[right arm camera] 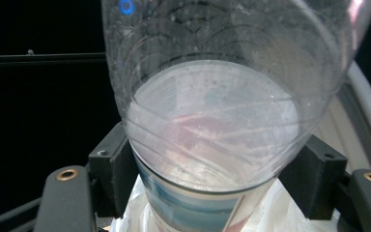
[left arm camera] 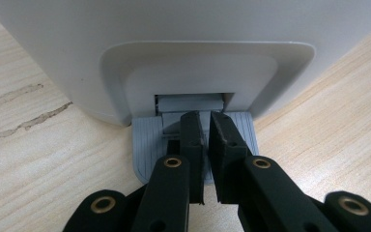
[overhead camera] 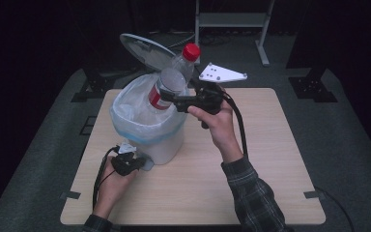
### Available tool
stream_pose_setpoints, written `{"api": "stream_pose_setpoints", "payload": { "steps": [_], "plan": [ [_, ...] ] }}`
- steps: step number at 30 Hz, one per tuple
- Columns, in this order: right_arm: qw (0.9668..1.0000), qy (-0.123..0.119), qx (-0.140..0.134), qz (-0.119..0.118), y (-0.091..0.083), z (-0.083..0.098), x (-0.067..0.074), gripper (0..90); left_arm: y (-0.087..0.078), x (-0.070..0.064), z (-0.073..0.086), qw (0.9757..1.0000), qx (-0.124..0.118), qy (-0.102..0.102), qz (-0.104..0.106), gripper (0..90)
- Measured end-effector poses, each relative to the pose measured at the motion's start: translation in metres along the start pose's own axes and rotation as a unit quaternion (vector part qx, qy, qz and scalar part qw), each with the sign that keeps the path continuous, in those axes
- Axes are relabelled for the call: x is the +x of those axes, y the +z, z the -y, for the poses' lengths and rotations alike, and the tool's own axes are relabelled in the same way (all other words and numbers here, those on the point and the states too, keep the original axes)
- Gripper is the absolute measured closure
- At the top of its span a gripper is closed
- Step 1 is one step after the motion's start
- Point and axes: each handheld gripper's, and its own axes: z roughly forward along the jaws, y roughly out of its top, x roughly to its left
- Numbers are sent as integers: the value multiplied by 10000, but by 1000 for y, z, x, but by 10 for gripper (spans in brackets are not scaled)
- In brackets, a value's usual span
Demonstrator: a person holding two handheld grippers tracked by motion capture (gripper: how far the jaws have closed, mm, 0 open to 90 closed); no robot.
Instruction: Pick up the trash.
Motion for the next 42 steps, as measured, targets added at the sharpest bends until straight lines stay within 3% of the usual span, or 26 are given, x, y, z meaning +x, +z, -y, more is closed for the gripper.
{"api": "stream_pose_setpoints", "payload": {
  "steps": [22, 42],
  "plan": [
    [9998, 81, 202, 7, 5, 21, 0, 273, 0, 0, 0, 10000, 17, -4, -3, 846],
    [9996, 78, 283, 2, 7, 24, -2, 269, 0, 0, 0, 10000, 17, -1, -8, 845]
  ]
}}
